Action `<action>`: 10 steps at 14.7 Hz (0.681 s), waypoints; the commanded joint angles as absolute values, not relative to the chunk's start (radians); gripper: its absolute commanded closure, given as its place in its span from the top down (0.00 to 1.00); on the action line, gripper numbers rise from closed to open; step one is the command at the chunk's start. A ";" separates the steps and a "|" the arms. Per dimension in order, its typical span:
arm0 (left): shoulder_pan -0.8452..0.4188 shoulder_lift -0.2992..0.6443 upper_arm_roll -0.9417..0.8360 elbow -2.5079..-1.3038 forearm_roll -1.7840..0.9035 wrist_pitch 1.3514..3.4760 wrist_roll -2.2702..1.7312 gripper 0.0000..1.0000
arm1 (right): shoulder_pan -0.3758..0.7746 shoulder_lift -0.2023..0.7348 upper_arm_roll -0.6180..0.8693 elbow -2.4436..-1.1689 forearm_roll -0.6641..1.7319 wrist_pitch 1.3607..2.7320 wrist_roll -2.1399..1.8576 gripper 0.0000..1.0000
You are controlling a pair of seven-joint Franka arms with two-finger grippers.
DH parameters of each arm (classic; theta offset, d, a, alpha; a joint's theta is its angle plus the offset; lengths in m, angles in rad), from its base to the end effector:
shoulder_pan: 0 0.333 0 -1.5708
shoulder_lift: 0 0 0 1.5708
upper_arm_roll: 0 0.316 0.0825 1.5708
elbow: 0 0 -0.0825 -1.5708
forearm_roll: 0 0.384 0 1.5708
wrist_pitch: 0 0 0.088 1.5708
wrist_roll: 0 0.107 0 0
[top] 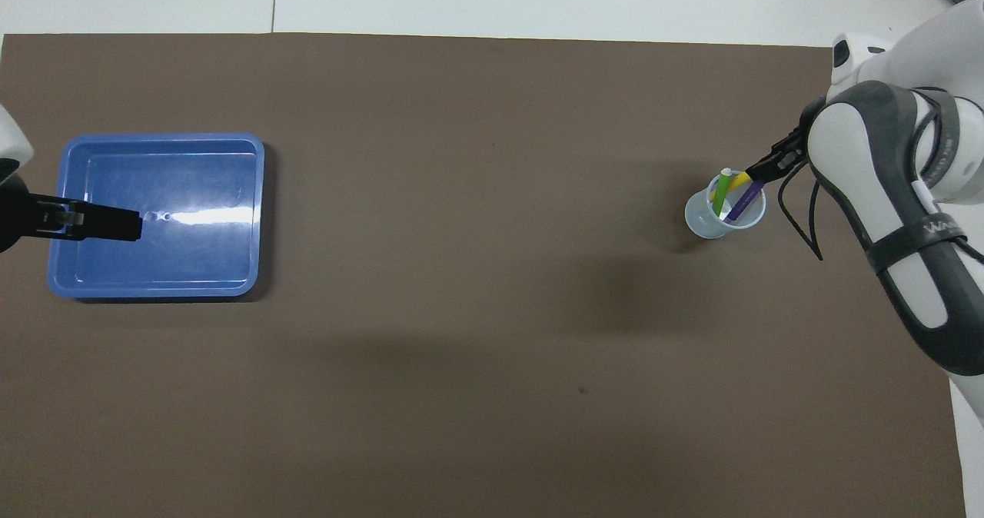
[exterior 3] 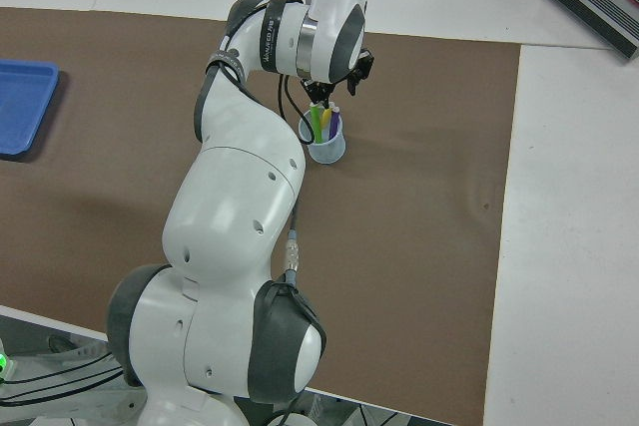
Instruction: Right arm passes pens to left for tray arrangement
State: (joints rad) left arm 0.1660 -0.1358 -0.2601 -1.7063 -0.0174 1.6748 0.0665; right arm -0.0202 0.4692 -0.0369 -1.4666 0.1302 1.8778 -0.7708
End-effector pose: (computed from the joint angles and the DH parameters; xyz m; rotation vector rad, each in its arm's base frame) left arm 0.5197 -0.0603 0.6400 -3.1117 0.2481 -0.1562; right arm 0.6861 -0.0254 0.4062 -2.8512 -0.9993 0.0150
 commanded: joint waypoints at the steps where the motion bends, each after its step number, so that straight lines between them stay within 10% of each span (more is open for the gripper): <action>1: 0.176 -0.149 -0.261 -1.706 0.002 1.674 0.086 1.00 | -0.028 0.460 -0.029 -1.477 0.124 1.865 -0.744 0.62; 10: 0.189 -0.149 -0.255 -1.706 0.000 1.680 0.066 1.00 | -0.031 0.453 -0.029 -1.482 0.124 1.816 -0.741 0.56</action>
State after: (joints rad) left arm 0.1706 -0.1359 -0.2540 -1.7053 -0.0173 1.6768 0.0670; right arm -0.0208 0.4689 -0.0373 -1.4667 0.1303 1.8341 -0.7573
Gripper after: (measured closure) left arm 0.000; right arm 0.423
